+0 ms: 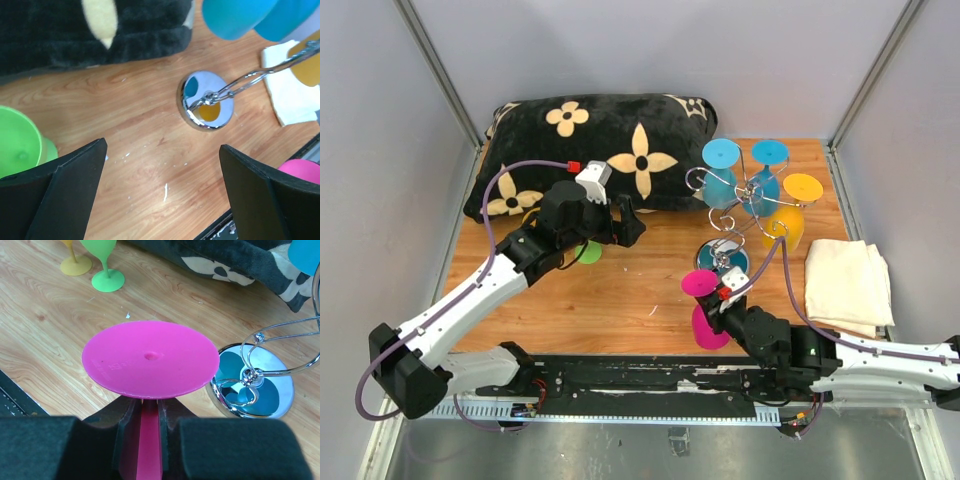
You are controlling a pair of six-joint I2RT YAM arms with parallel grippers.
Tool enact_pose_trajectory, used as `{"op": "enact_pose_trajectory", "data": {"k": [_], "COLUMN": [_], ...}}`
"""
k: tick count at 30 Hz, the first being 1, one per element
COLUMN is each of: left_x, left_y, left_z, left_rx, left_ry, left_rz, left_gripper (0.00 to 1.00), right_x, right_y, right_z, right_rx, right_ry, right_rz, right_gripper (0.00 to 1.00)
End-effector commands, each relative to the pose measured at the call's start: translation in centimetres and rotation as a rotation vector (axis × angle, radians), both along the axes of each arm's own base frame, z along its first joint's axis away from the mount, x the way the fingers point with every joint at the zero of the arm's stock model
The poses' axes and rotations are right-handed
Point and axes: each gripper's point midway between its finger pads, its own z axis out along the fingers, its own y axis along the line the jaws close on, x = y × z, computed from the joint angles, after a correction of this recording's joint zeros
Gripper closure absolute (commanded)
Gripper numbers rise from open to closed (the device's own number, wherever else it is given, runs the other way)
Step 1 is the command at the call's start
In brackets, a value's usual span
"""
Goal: Place the wine glass upside down on the wine glass rack
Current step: Turn the wine glass upside down at the wine rack.
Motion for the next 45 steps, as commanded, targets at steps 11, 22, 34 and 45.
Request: {"op": "enact_pose_trajectory", "data": {"k": [11,22,34,45], "left_x": [-1.8,-1.4,-0.6,0.1], "left_y": [1.1,1.6,-0.1,2.8], "left_z": [0.0,-1.9,-1.4,0.8], "left_rx": [0.06,0.057,0.075,0.114], "left_ry": [-0.004,0.069,0.101,-0.018], "left_rz": [-0.053,0.021,-0.035,0.081], "left_gripper": [0.0,0.0,0.0,0.0], "right_x": [0.0,-1.1,0.2,-1.1], "right_y": [-2.1,-4.1,-4.7,1.7], "right_z": [3.7,10.4,11.2,9.0], "right_rx": [-0.095,-0.019,-0.047,0.001], "right_ry": [-0.156,-0.416,-0.396,-0.273], "right_rz": [0.069,0.19,0.084,0.457], "right_gripper": [0.99,0.99,0.99,0.99]}}
